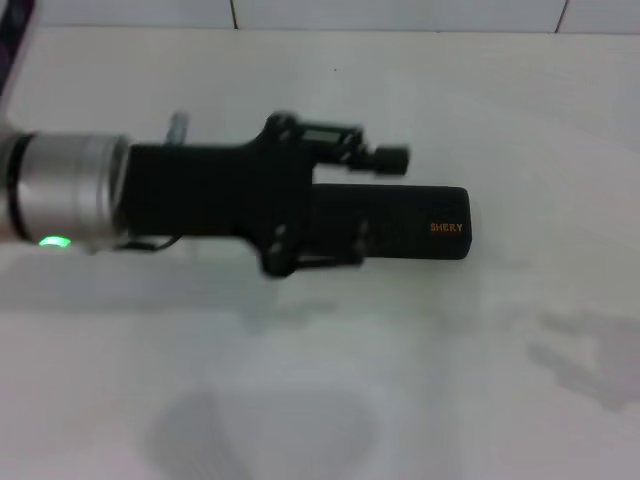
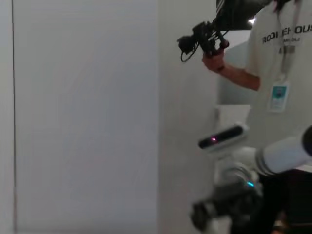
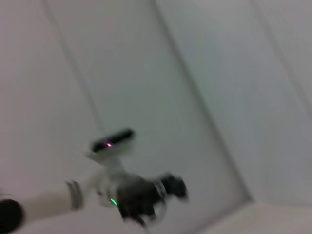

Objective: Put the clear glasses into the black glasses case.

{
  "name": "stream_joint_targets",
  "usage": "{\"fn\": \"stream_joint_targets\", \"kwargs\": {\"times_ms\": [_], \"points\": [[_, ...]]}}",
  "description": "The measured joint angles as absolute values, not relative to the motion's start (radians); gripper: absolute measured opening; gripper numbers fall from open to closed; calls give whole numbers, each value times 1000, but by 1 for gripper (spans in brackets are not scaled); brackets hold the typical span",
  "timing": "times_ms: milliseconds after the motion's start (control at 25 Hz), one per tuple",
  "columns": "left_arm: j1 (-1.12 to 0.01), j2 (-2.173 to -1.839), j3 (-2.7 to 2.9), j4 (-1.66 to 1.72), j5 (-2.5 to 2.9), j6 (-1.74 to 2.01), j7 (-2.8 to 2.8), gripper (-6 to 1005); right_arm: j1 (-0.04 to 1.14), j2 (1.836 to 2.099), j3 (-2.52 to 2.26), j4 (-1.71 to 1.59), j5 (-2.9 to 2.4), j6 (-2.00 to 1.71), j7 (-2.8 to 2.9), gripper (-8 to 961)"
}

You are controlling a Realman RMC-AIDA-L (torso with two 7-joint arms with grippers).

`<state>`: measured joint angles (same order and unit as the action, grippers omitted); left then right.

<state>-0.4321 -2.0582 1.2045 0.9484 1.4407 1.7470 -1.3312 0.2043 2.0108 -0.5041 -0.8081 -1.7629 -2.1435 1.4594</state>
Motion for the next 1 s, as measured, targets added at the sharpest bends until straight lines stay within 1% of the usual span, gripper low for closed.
{"fn": "stream_joint_targets", "kwargs": {"times_ms": [160, 240, 400, 600, 800, 1000], "points": [[-404, -2007, 1189, 901, 1435, 1863, -1424, 527, 269, 2012, -619, -734, -1699, -2133, 1416, 536], [-402, -2001, 1148, 859, 1416, 1923, -1422, 607, 312, 2014, -660, -705, -1691, -2118, 1404, 578], [-379, -1999, 1079, 790, 1423, 1955, -1406, 630, 387, 2017, -740, -677, -1691, -2060, 1401, 662], [-361, -1994, 1074, 726, 1436, 1958, -1344, 636, 445, 2024, -818, -671, -1686, -2011, 1401, 767], [-361, -1998, 1066, 699, 1475, 1953, -1315, 636, 516, 2027, -891, -620, -1662, -1969, 1383, 788], [-359, -1999, 1038, 670, 1488, 1952, -1294, 636, 569, 2028, -941, -581, -1647, -1921, 1365, 789]]}}
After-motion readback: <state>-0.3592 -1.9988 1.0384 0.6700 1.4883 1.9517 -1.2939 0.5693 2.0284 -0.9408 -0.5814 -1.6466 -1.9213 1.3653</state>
